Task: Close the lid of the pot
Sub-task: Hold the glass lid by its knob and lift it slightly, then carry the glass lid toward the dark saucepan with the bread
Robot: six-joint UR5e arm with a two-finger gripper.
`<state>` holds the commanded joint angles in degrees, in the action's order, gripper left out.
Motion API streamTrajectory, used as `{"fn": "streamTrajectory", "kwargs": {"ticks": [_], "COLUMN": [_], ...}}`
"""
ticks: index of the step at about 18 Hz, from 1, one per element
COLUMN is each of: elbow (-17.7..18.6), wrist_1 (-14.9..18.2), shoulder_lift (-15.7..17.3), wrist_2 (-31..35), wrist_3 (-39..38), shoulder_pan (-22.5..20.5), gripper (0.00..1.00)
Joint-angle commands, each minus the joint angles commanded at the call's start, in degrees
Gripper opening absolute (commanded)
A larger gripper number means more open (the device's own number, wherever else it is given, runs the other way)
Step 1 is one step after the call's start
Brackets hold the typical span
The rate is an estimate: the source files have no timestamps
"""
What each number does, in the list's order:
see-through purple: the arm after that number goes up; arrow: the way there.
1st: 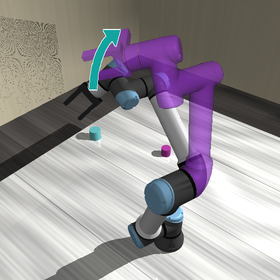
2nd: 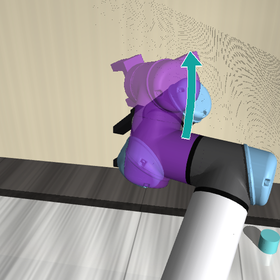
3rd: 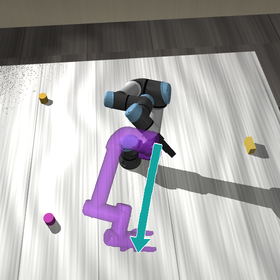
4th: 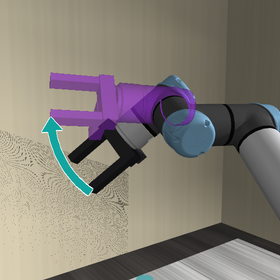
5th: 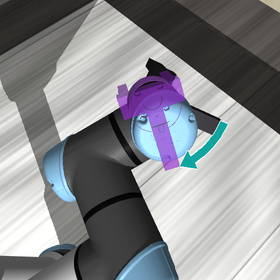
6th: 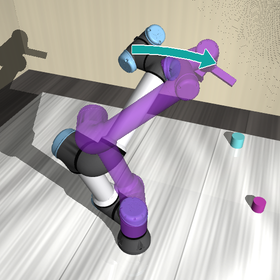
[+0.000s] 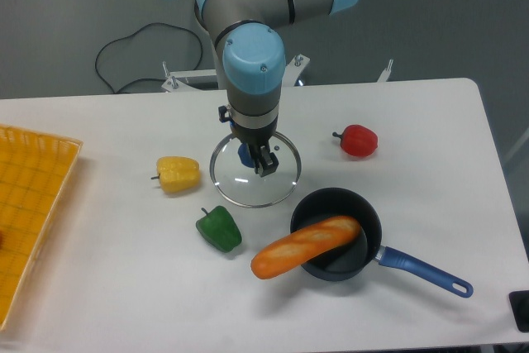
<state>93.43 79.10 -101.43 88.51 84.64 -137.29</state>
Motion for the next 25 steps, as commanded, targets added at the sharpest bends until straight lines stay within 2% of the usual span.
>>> {"fn": "streamTrajectory", "kwargs": {"ticks": [5, 12, 22, 25], "elbow": [-0.7, -4.39, -7.47, -7.65], "wrist_1": [-0.09, 0.0, -0.79, -2.63], "shoulder_lift": [0.09, -0.61, -5.97, -7.2], "wrist_2": [0.09, 0.09, -2.28, -2.81], "wrist_3": [0.0, 0.0, 0.61, 1.67], "shoulder_pan": [-0.7, -1.58, -4.65, -5.8], "gripper": [0.17, 0.14, 0.13, 0.13]}}
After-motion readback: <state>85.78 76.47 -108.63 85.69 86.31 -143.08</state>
